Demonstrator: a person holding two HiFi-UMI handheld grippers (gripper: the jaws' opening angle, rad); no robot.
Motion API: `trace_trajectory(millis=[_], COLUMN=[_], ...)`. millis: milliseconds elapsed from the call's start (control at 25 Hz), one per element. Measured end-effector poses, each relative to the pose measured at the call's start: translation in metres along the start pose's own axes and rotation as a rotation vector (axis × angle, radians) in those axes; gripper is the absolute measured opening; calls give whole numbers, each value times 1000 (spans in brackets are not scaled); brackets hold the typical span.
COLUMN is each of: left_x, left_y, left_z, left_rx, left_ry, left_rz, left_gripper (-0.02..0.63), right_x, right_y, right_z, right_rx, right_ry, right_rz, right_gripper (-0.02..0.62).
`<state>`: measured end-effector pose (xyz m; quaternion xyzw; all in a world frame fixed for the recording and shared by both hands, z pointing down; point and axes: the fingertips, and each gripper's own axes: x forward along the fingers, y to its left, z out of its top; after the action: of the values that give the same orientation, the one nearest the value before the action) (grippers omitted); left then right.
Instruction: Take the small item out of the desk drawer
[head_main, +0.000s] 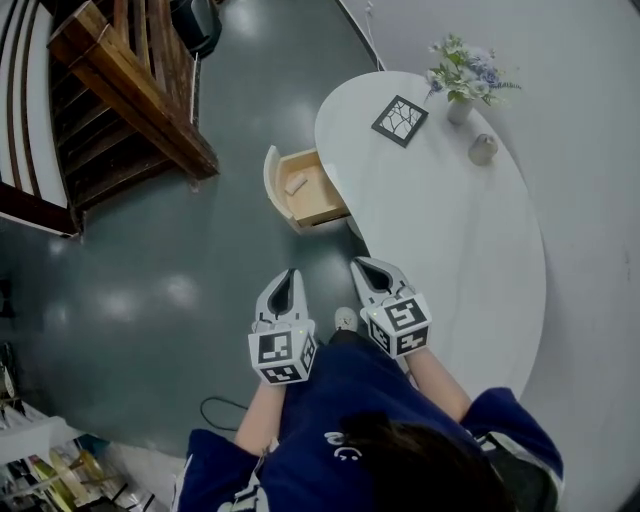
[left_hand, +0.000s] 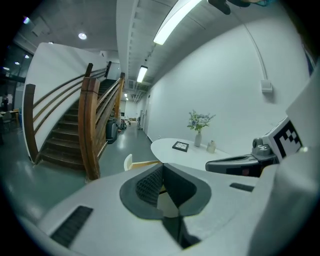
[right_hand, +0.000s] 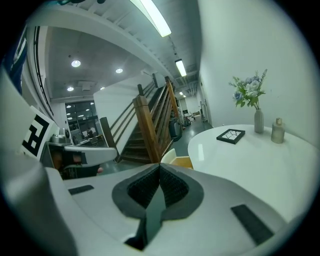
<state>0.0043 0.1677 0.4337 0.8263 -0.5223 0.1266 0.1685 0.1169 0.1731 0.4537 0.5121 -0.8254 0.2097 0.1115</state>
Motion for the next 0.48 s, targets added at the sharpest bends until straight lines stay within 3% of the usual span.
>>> trace_trajectory(millis=[280, 480], left_x=[25, 53], left_y=[5, 6], left_z=[-6, -6], left_rx=[-6, 32], left_ry=[32, 52], left_rz=[6, -24], left_gripper=[3, 3], right_x=[7, 17], right_y=[-17, -31], right_z=[-2, -1], right_rx=[36, 60], right_ry=[0, 5], right_rz=[-20, -53], right_gripper=[8, 8])
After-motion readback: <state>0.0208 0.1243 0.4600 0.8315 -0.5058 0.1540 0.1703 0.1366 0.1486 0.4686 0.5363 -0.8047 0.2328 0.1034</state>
